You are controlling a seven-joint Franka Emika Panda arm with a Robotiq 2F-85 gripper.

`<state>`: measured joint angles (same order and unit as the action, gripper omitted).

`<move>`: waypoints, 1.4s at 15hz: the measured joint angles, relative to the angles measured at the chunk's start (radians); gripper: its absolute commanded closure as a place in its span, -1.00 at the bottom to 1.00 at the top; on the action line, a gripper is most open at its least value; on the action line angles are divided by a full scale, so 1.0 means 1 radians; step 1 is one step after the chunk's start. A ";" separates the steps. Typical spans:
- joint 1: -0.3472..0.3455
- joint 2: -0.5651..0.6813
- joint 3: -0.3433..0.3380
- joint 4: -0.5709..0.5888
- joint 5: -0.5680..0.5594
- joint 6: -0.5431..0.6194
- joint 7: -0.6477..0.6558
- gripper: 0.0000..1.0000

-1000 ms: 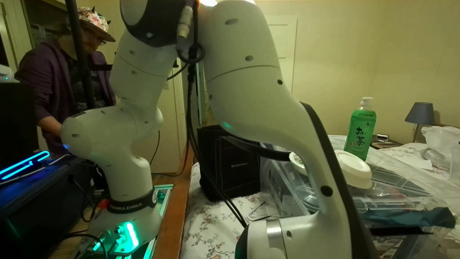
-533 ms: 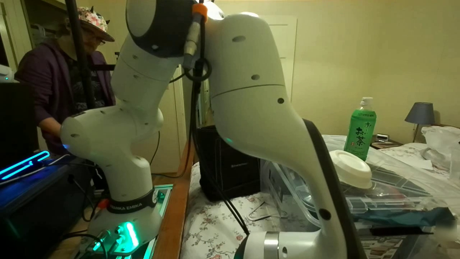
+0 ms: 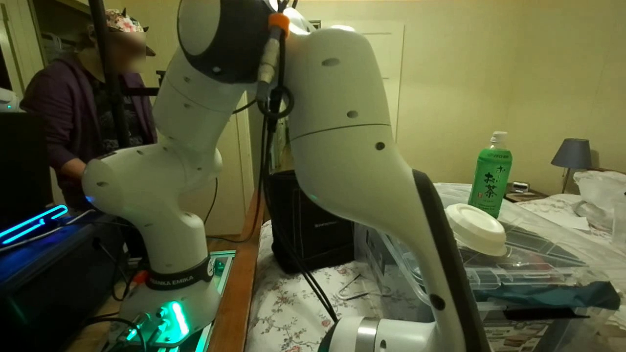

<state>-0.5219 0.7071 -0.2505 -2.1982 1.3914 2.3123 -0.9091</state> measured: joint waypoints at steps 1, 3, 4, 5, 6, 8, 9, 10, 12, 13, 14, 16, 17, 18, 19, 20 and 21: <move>0.005 0.000 0.000 -0.001 0.011 0.000 -0.012 -1.00; 0.016 0.000 -0.001 -0.005 0.022 0.000 -0.028 -1.00; 0.022 0.000 -0.001 -0.007 0.024 0.000 -0.034 -1.00; 0.027 0.000 -0.001 -0.009 0.024 0.000 -0.036 -1.00; 0.031 0.000 -0.002 -0.010 0.025 0.000 -0.039 -1.00; 0.040 0.000 -0.004 -0.011 0.041 0.007 -0.056 -1.00; 0.044 0.000 -0.004 -0.013 0.055 0.012 -0.071 -1.00; 0.048 0.000 -0.004 -0.016 0.072 0.017 -0.084 -1.00; 0.055 0.000 -0.005 -0.020 0.125 0.021 -0.100 -1.00; 0.059 0.000 -0.005 -0.022 0.152 0.021 -0.101 -1.00; 0.063 0.000 -0.005 -0.023 0.176 0.021 -0.101 -1.00; 0.074 0.000 -0.005 -0.024 0.216 0.021 -0.101 -1.00; 0.080 0.000 -0.006 -0.025 0.229 0.021 -0.101 -1.00; 0.086 0.001 -0.007 -0.025 0.242 0.020 -0.101 -1.00; 0.091 0.001 -0.008 -0.025 0.247 0.017 -0.101 -0.97; 0.096 0.002 -0.009 -0.025 0.250 0.014 -0.101 -0.47; 0.101 0.002 -0.010 -0.025 0.253 0.013 -0.101 -0.47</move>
<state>-0.4212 0.7090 -0.2610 -2.2236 1.6440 2.3251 -1.0102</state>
